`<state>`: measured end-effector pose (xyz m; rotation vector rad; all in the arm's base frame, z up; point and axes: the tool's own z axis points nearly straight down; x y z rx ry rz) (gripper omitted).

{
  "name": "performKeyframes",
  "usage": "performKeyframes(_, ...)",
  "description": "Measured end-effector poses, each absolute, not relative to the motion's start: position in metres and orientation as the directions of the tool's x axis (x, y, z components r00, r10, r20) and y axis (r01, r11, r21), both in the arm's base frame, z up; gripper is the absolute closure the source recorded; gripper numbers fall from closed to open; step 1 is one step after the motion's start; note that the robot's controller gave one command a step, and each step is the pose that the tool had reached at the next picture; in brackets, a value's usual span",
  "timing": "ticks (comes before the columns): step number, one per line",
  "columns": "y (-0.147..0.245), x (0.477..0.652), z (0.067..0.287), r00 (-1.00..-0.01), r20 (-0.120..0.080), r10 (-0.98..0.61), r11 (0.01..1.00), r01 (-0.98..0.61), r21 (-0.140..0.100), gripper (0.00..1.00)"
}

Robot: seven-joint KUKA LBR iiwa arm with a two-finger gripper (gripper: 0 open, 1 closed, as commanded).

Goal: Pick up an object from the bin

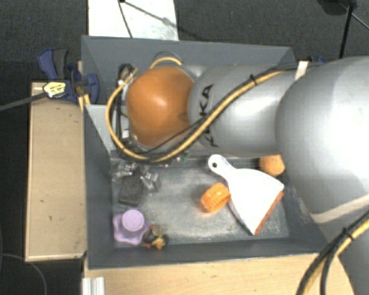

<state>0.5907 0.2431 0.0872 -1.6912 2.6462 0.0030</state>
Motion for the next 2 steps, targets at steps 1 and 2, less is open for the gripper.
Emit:
performKeyframes(1, 0.243, 0.591, 0.100, -0.421, -0.004, -0.907, 0.421, -0.907, -0.001, 1.00)
performKeyframes(2, 0.243, 0.590, 0.113, -0.423, -0.001, -0.906, 0.423, -0.906, 0.002, 1.00)
